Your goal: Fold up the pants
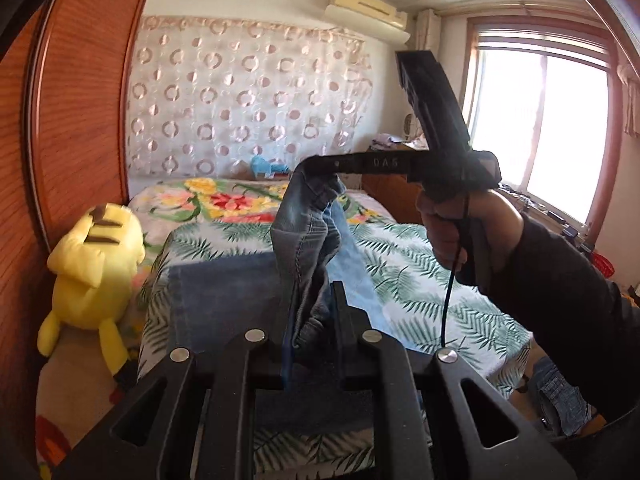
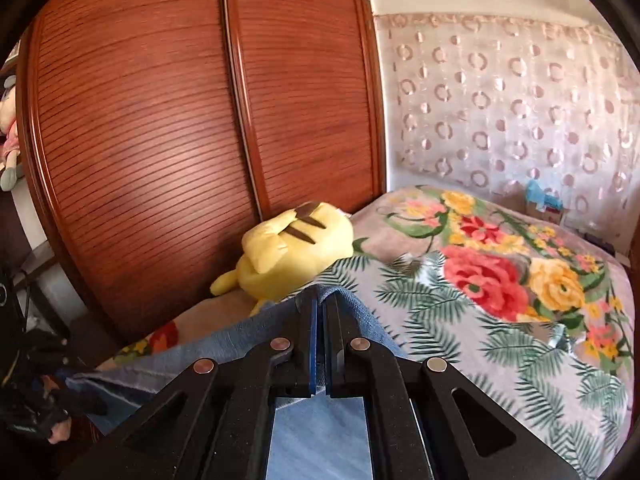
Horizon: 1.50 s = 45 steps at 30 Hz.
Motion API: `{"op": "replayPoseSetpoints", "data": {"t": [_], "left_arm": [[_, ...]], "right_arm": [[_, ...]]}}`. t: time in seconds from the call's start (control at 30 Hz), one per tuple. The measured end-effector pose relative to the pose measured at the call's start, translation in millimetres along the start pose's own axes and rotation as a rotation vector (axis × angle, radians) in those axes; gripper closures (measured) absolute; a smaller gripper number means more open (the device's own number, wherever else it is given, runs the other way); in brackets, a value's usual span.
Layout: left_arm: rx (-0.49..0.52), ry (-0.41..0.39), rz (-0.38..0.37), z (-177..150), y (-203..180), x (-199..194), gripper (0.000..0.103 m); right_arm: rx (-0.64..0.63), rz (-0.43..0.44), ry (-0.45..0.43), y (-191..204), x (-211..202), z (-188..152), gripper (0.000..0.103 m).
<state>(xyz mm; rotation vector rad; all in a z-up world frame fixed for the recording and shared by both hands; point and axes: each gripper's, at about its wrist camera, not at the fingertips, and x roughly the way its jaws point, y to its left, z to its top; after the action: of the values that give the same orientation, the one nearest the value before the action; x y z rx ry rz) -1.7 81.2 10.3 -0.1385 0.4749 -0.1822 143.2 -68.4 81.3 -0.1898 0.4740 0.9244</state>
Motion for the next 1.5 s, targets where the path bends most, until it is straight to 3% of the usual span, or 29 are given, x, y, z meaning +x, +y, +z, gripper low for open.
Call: {"op": "replayPoseSetpoints", "data": {"t": [0.43,0.8,0.87,0.9,0.97,1.07,1.23,1.5], "left_arm": [[-0.13,0.117,0.063,-56.6,47.7,34.3,0.087],[-0.155,0.166,0.09,-68.3,58.5,42.5,0.082],[-0.153,0.167,0.107,-68.1,58.4,42.4,0.079],[-0.152,0.165,0.109,-67.7,59.0,42.2,0.077],[-0.147,0.164,0.125,-66.8,60.3,42.6,0.072],[-0.153,0.158,0.151,-66.2,64.9,42.4,0.058],[-0.157,0.159,0.171,-66.3,71.3,44.9,0.055],[-0.163,0.185,0.239,-74.8,80.3,50.4,0.052]], "right_arm": [[0.01,0.039,0.182,6.8,89.5,8.2,0.101],[0.013,0.011,0.253,17.2,113.6,9.1,0.101],[0.017,0.008,0.26,18.7,117.8,8.1,0.096],[0.018,0.007,0.259,19.0,116.2,8.8,0.094],[0.01,0.0,0.251,18.3,113.2,8.4,0.082],[0.009,0.001,0.234,13.4,98.3,5.8,0.067],[0.022,-0.035,0.199,-1.9,63.0,-10.4,0.054],[0.065,-0.19,0.186,-27.0,18.2,-70.0,0.054]]}}
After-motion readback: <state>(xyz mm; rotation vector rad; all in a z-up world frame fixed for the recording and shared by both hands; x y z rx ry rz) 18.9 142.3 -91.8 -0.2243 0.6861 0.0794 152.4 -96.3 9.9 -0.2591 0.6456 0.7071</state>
